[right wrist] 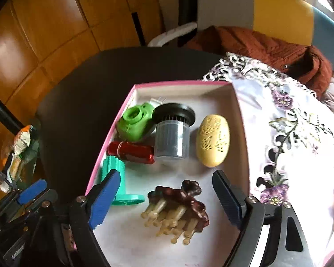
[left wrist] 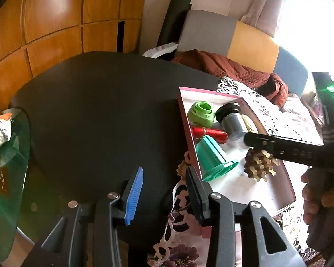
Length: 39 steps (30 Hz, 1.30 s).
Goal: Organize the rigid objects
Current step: 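Carry the brown spiky ball into the tray with the right tool and release, then move both tools back over the remaining toys on the cloth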
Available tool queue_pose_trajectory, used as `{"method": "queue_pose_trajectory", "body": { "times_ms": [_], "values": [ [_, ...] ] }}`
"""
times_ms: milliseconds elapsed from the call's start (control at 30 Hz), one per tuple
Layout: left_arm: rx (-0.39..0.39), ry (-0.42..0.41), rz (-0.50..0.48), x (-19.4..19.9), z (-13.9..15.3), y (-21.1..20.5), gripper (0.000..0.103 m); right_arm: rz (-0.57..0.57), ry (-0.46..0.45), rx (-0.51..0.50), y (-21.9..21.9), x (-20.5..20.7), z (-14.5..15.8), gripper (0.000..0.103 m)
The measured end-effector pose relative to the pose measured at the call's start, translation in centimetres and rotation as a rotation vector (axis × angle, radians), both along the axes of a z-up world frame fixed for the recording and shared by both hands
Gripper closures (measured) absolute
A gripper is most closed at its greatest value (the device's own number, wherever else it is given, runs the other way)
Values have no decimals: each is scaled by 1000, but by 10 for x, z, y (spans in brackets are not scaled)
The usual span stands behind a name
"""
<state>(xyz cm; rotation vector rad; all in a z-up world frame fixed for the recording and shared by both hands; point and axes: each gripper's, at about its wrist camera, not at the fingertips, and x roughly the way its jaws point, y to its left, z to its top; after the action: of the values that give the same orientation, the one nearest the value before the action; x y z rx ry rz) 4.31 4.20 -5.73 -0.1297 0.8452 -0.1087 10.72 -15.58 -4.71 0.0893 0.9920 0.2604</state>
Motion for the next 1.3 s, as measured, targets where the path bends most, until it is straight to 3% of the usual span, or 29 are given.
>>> {"method": "queue_pose_trajectory", "body": {
  "times_ms": [400, 767, 1000, 1300],
  "values": [
    [22, -18, -24, -5, 7, -9, 63, -46, -80, -13, -35, -36, 22, 17],
    [33, -19, -61, -6, 7, -21, 63, -186, -102, -50, -112, -65, 31, 16],
    [30, -20, -64, -5, 6, -22, 63, -315, -51, -103, -178, -87, 20, 15],
    [50, -39, -79, -5, 13, -31, 63, -571, -72, -157, -287, -114, 39, 14]
  ]
}}
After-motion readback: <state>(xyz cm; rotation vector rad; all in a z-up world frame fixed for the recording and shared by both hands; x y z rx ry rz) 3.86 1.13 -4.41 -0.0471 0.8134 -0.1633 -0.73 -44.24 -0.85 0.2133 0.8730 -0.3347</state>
